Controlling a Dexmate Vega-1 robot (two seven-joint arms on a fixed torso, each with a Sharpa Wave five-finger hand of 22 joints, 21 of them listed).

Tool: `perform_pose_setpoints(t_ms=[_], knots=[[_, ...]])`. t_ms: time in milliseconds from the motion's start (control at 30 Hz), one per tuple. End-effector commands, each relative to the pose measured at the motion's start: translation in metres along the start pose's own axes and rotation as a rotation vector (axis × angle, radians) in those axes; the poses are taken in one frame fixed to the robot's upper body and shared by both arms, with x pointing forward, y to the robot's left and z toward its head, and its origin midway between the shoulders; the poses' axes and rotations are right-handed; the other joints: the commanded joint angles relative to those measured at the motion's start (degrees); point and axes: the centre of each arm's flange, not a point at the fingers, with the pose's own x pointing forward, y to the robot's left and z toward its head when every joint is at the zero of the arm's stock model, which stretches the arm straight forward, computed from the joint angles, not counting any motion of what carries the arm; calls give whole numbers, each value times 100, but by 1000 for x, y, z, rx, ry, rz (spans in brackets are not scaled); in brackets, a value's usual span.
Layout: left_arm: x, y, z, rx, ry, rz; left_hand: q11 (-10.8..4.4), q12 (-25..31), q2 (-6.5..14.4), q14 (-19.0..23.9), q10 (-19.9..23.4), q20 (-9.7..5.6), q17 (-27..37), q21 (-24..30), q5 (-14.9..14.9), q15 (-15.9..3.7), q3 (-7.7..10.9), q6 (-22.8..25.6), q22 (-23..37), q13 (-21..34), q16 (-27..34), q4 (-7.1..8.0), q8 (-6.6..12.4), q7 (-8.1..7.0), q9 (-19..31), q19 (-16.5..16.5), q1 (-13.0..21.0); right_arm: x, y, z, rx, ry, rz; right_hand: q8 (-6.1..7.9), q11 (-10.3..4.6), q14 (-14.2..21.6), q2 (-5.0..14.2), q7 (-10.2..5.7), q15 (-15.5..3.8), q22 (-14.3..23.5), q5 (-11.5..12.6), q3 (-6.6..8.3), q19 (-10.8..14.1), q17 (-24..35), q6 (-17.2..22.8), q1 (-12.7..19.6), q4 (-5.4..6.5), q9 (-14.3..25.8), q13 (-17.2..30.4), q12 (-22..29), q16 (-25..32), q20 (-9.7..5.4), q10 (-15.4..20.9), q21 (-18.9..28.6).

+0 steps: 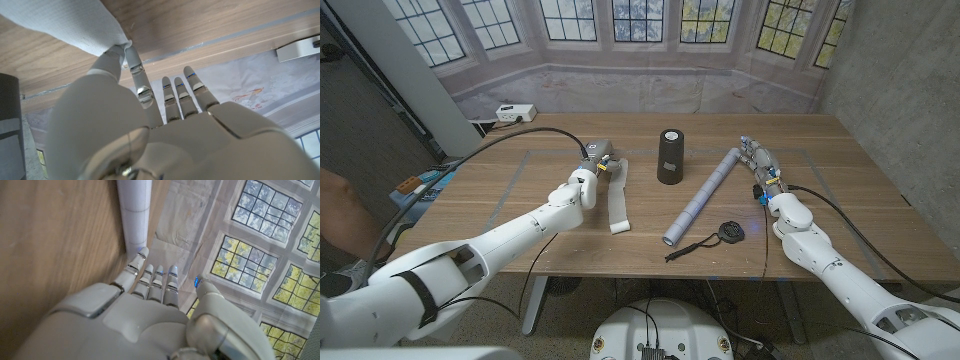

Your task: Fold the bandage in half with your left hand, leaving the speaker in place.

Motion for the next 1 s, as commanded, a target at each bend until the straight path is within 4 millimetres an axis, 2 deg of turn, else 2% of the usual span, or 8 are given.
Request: perform_pose_setpoints(t_ms=[33,500,1000], knots=[[-2,-2,-4,-9,-30,3,-45,18,798,48,37,-8,29,47,43,-32,59,70,8,23,6,12,36,-29,12,40,901,1,3,-2,7,5,-1,-23,5,51,21,-20,-98,22,10,46,51,25,62,24,-3,12,17,-9,45,-215,53,-1],[-8,-2,0,-18,-68,7,-116,13,752,118,103,-38,39,69,74,-105,86,166,11,24,8,49,80,-34,-16,64,944,0,2,-1,3,7,-2,-25,10,53,19,-11,-99,22,9,46,53,28,66,17,5,12,17,-10,47,-214,56,-1],[-20,12,7,-26,-114,55,-124,-5,728,132,113,-45,49,78,93,-107,102,174,12,25,-3,78,85,-64,-40,65,944,-3,4,-2,4,7,6,-27,-5,50,19,-15,-103,22,9,48,51,30,69,12,10,12,17,-13,45,-215,53,-3]])
